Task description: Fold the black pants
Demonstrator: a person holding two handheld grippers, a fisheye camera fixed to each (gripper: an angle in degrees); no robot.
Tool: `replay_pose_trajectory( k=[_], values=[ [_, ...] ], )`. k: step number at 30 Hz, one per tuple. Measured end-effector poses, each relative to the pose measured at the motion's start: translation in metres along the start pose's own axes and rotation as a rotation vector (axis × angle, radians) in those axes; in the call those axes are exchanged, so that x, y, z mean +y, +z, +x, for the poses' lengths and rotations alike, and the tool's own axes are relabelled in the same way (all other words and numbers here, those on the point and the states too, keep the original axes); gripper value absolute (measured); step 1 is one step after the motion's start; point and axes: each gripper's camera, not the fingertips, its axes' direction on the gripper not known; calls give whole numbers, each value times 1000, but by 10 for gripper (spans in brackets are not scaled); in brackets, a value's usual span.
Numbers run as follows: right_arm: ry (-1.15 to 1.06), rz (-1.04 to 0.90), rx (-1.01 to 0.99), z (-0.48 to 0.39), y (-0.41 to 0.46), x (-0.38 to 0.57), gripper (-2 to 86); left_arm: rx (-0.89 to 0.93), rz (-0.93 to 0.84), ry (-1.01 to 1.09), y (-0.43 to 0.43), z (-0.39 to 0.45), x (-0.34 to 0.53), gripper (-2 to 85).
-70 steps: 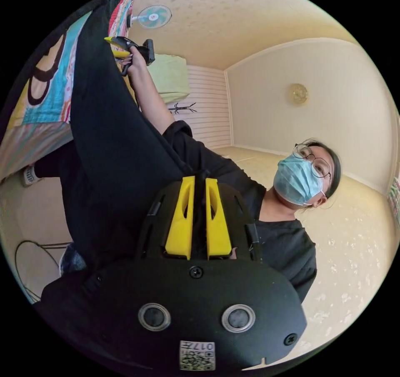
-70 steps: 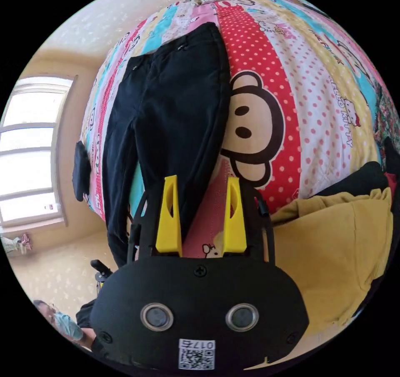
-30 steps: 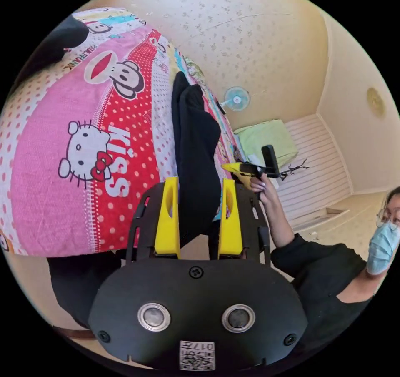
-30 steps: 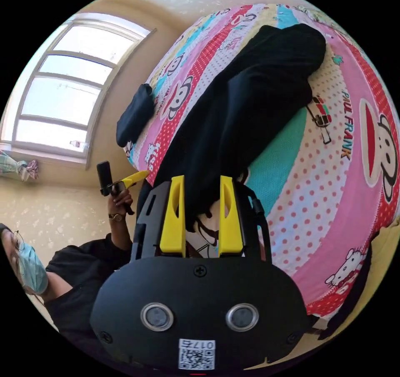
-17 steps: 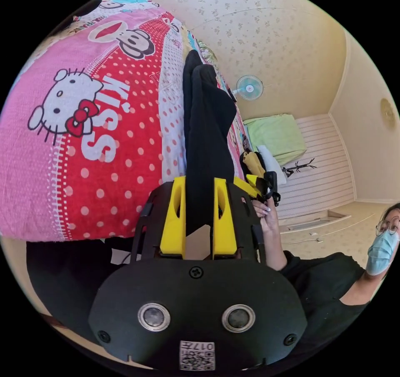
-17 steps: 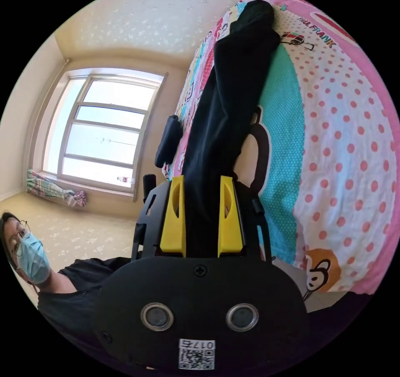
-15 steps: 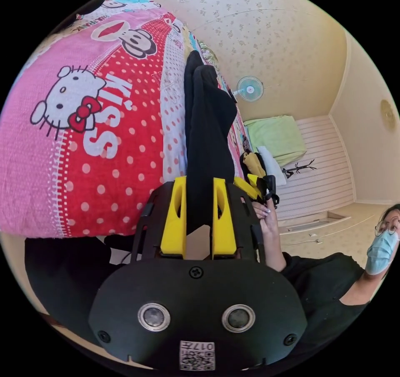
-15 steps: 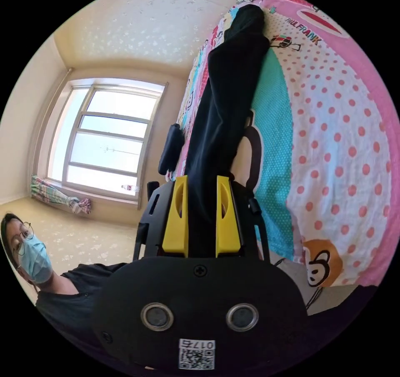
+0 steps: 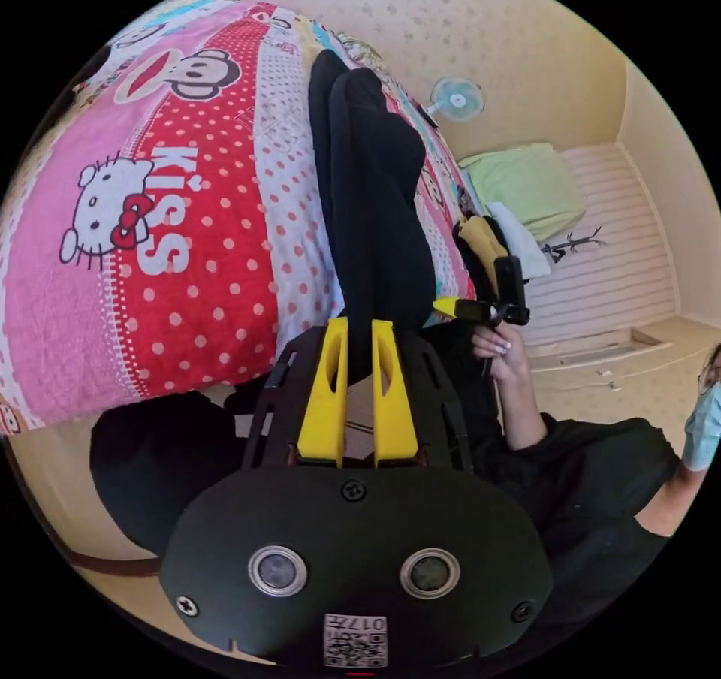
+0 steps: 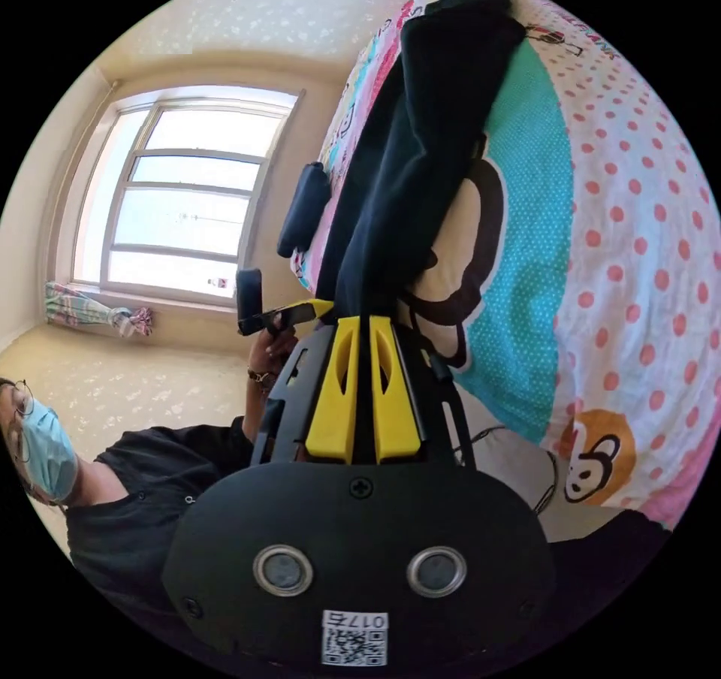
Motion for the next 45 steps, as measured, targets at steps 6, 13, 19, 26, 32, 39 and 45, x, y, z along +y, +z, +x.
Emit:
replay_pose_trajectory(
  k=[6,13,19,26,32,39,45],
  values=[
    [27,74,-51,15,-12,10,66,194,76,-36,-10,-29,8,106],
    [-5,140,-53,18,-10,6,135,166,178,39,-16,-40,-8,135],
    [167,117,-162,23,26,5,81,271,167,-86,44,-56,5,93],
    [50,-74,-201,11,-26,22,44,476,-55,-3,84,-3,32,64],
    [305,-131,-49,45,-50,56,49,301,-207,-61,120,-1,48,106],
    [312,-139,141,12,-84,18,30,285,214,46,23,-6,13,100],
    [207,-214,477,-15,-70,-86,12,114,286,115,25,-1,-54,110]
  ],
)
